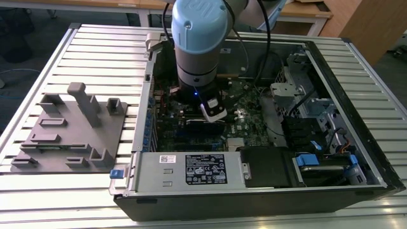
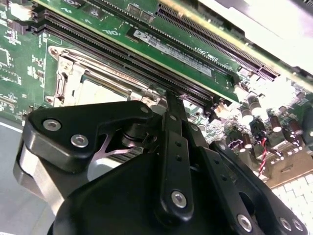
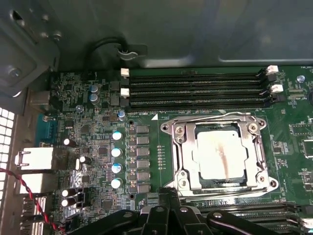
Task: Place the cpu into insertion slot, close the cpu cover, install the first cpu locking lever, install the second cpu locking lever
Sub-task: 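Install the second cpu locking lever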
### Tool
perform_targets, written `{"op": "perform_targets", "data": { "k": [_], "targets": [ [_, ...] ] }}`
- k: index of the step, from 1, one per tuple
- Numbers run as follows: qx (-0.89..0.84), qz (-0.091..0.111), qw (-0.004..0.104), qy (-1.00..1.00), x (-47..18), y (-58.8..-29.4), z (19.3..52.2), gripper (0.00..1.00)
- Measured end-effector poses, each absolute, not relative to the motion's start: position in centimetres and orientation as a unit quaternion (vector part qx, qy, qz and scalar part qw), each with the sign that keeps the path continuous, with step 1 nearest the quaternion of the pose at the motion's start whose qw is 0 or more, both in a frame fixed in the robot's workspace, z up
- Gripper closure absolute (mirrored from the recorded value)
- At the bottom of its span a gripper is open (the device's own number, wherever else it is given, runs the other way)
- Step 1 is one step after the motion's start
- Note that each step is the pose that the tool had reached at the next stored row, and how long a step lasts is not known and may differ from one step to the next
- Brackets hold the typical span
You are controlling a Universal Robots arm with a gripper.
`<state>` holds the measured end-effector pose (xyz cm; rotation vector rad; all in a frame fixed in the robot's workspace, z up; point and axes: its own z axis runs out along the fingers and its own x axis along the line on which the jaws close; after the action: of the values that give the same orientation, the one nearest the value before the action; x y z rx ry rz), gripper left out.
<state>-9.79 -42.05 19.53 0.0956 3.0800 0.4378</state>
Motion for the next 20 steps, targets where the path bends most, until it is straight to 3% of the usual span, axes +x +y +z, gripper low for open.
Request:
{"op": "perform_targets", "data": {
  "k": [20],
  "targets": [
    [0.031, 0.141, 0.015, 0.989, -9.80, -41.14, 19.48, 0.90]
  ]
}}
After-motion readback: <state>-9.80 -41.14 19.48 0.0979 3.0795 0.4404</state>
